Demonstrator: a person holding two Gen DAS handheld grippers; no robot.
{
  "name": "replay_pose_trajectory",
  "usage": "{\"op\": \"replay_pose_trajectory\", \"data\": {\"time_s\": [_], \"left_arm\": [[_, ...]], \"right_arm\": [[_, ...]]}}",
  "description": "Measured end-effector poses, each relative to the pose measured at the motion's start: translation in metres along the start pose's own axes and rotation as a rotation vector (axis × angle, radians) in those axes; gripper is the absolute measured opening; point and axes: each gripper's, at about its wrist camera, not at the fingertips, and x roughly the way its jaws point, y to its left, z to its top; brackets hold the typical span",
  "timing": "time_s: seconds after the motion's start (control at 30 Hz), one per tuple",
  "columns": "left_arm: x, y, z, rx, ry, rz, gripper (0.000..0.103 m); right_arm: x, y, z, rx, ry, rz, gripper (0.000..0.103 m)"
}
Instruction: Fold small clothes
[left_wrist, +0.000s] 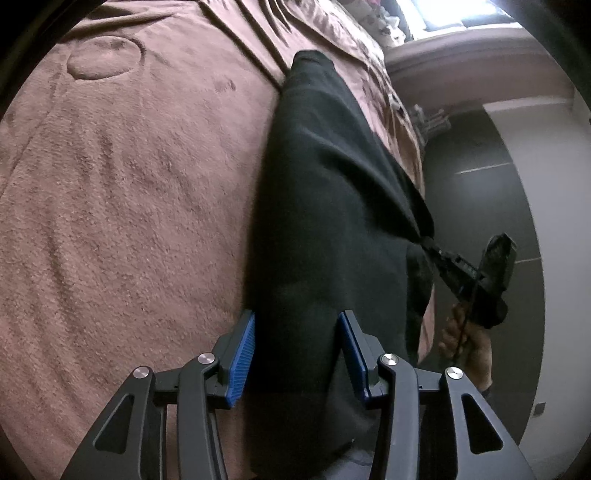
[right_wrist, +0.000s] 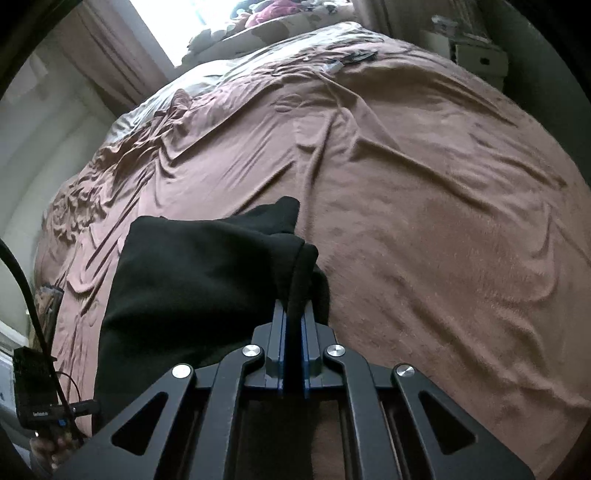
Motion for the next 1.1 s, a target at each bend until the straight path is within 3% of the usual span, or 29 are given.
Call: {"op": "replay_pose_trajectory", "data": {"time_s": [0.13, 0.17, 0.27, 0.3, 0.53, 0.8, 0.97, 1.03, 1.1], "left_arm": [[0.009, -0.001, 0.003, -0.003, 0.041, 0.018, 0.046], [0.008, -0.002, 0.002, 0.000, 0.039, 0.019, 0.046], [0.009, 0.000, 0.003, -0.009, 0.047, 0.013, 0.046], [0.010, 0.000, 0.003, -0.014, 0.052, 0.009, 0.046], [0.011, -0.003, -0.006, -0.013, 0.068, 0.016, 0.046], [0.014, -0.003, -0.005, -0.009, 0.095, 0.016, 0.046], [0.013, -0.009, -0.005, 0.012, 0.093, 0.011, 0.028], [0.009, -0.012, -0.005, 0.037, 0.085, 0.004, 0.025], [0.004, -0.014, -0.005, 0.050, 0.081, -0.005, 0.024]], "right_arm": [[0.007, -0.012, 0.003, 0.057, 0.044, 0.021, 0.010], [0.003, -0.012, 0.002, 0.057, 0.042, 0.019, 0.017], [-0.009, -0.010, 0.000, 0.049, 0.037, 0.030, 0.050], [-0.014, -0.010, -0.004, 0.050, 0.031, 0.061, 0.056], [-0.019, -0.024, -0.037, 0.080, 0.097, 0.210, 0.056], [-0.011, -0.045, -0.066, 0.105, 0.185, 0.211, 0.056], [-0.012, -0.049, -0.073, 0.116, 0.219, 0.238, 0.056], [-0.010, -0.048, -0.077, 0.125, 0.246, 0.264, 0.055], [-0.011, -0.044, -0.076, 0.102, 0.258, 0.266, 0.037]]}}
